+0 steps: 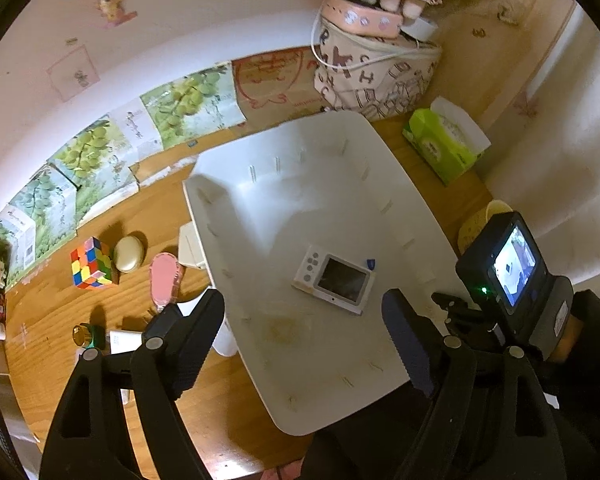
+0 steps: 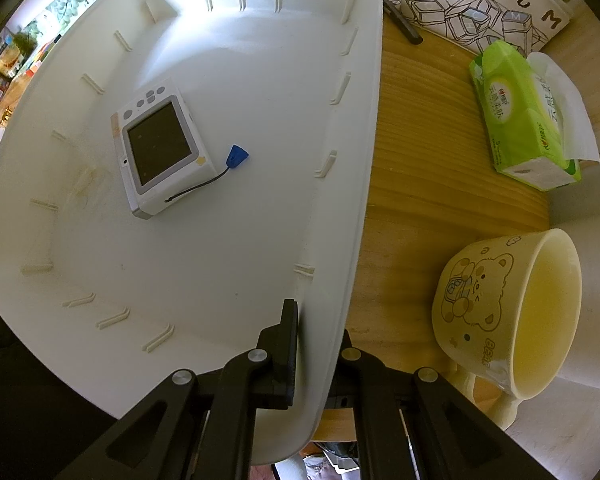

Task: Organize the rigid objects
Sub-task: 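Move the left gripper back over the desk toward the clear labeled box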

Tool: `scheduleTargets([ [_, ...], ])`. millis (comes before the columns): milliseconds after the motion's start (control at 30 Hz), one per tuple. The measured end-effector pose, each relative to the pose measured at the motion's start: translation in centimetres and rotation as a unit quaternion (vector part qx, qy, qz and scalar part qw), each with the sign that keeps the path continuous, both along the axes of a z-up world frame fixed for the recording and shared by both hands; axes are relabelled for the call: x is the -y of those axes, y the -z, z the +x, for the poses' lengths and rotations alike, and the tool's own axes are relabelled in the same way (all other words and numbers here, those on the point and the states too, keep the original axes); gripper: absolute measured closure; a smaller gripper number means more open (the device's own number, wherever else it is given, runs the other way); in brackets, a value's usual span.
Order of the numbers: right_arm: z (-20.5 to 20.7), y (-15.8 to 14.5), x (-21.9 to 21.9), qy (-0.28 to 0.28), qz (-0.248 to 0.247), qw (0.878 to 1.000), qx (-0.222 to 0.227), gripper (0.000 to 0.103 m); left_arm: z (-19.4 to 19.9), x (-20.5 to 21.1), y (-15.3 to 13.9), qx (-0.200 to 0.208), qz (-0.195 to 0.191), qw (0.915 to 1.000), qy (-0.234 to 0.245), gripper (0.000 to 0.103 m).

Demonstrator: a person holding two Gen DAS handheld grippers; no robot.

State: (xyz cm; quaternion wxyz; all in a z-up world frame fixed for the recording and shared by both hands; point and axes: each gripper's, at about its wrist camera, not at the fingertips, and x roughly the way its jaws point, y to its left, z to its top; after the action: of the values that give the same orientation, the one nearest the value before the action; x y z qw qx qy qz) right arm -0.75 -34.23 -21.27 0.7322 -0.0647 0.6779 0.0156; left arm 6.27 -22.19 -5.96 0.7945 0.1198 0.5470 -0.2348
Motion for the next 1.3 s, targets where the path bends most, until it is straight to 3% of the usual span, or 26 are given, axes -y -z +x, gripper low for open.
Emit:
scheduleTargets([
  [333,0.0,0.0,-0.1,0.016,-0.008,1.0,0.006,0.096,0.4,-4.3,-1.5,0.044,-0.049,0.9953,-0.072,0.02],
  [633,-0.6,-0.3,0.4,0.051,-0.007,0.998,0.03,0.096,0.4,-10.8,-1.4,0.08,-0.081,0.9782,-0.173,0.02],
  [1067,-0.7,-0.6,1.2,0.074,-0.01,0.996,0.04,0.095,-0.2,-21.4,1.3,0.047,-0.05,0.9495,-0.306,0.02],
  [1300,-1.1,-0.6,0.5,0.063,-0.02,0.997,0.048,0.095,-0.6,-24.9,2.9,0.019,-0.026,0.9457,-0.324,0.02],
])
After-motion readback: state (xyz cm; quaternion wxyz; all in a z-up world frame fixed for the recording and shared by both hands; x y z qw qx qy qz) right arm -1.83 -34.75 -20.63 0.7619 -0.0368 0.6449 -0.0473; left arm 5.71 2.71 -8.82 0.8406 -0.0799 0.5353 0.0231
